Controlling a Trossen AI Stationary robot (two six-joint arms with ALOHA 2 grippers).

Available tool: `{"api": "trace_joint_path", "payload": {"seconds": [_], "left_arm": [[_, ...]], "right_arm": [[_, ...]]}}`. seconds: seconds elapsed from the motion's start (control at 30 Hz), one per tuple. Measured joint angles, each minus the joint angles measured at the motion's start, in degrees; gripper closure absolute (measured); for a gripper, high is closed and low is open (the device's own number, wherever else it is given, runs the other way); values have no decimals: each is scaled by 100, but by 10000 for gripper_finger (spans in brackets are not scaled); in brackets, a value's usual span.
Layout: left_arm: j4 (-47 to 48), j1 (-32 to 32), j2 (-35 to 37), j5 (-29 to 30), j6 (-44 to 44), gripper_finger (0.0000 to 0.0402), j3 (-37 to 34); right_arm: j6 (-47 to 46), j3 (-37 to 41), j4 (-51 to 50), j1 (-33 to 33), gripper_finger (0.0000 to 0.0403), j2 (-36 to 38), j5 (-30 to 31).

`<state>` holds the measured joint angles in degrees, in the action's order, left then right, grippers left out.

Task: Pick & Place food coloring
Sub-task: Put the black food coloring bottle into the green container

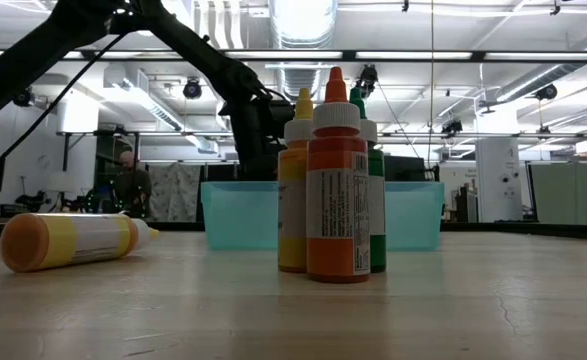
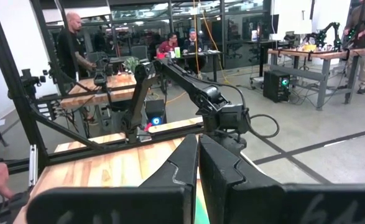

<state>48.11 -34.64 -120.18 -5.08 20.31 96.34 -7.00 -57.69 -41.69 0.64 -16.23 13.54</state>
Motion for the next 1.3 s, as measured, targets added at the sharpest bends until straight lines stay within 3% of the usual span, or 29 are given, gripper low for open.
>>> {"api": "trace_joint_path", "payload": {"seconds": [1.3], "left_arm": [[84,-17,-133,48,-143,162,-5]], "right_arm": [[12,0,0,0,394,0,0]]}}
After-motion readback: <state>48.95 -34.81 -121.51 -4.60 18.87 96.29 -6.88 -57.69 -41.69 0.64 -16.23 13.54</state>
